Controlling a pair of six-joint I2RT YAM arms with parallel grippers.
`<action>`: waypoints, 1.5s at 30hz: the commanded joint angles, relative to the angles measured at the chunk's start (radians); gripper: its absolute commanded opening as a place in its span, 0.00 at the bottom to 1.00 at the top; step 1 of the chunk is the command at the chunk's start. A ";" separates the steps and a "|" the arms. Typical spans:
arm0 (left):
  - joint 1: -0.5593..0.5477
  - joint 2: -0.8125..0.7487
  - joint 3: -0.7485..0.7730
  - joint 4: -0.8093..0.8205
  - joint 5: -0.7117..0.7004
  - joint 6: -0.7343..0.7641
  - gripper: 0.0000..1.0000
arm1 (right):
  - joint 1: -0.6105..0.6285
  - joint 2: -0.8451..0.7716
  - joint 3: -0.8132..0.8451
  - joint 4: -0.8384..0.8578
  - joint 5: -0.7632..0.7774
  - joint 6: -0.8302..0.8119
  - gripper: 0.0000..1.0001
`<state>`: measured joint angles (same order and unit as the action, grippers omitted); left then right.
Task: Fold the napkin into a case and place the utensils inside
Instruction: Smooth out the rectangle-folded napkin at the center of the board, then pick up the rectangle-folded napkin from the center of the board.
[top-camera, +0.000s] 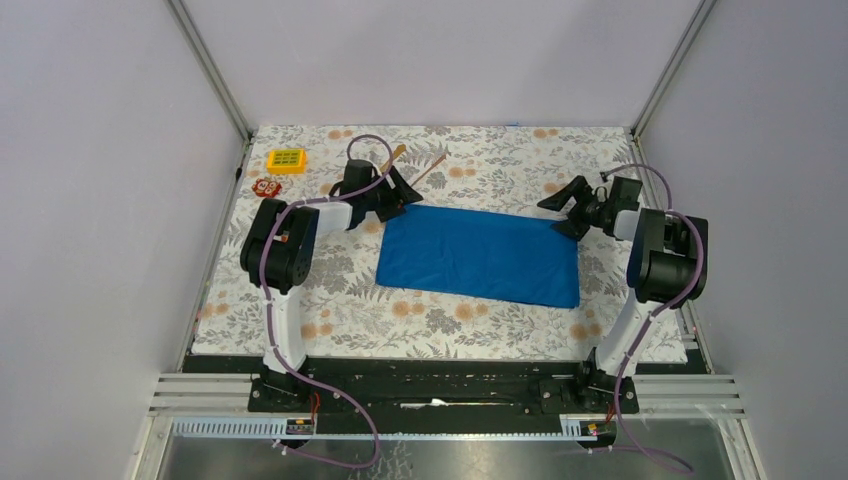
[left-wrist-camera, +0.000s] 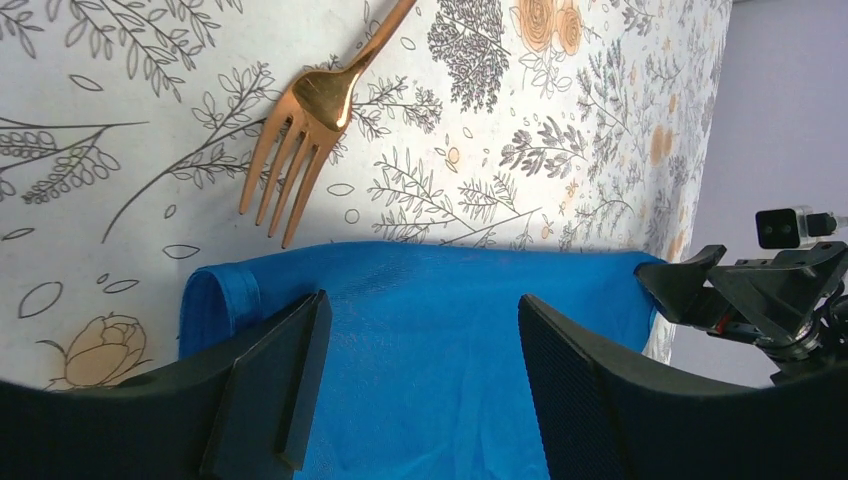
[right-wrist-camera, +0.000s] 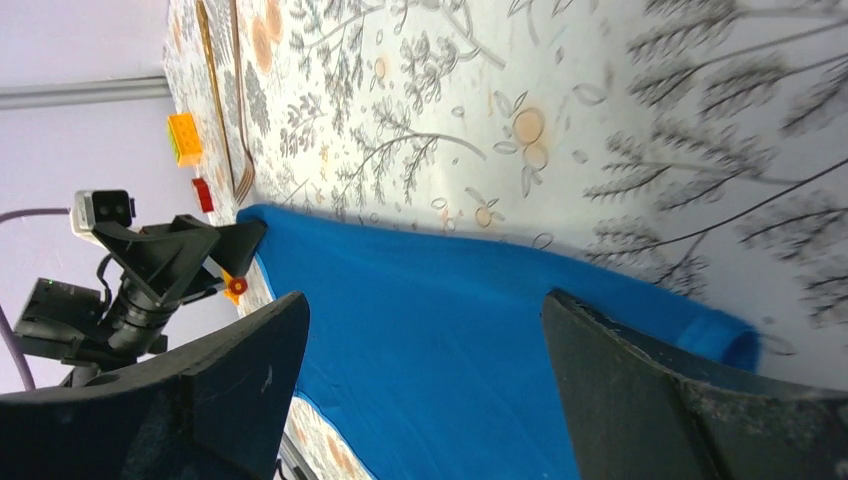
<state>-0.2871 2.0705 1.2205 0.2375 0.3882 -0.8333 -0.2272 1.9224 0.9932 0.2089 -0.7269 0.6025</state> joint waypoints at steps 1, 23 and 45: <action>0.009 0.010 -0.027 0.013 -0.076 0.008 0.75 | -0.054 0.056 0.024 -0.010 0.071 -0.048 0.94; -0.041 -0.445 0.040 -0.591 0.052 0.155 0.99 | 0.127 -0.253 0.220 -0.951 0.687 -0.285 0.95; -0.046 -0.339 -0.211 -0.777 -0.166 0.360 0.53 | 0.127 -0.290 0.166 -0.894 0.630 -0.346 0.93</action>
<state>-0.3321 1.6829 0.9928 -0.5644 0.2333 -0.4881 -0.1036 1.6432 1.1473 -0.6941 -0.0982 0.2817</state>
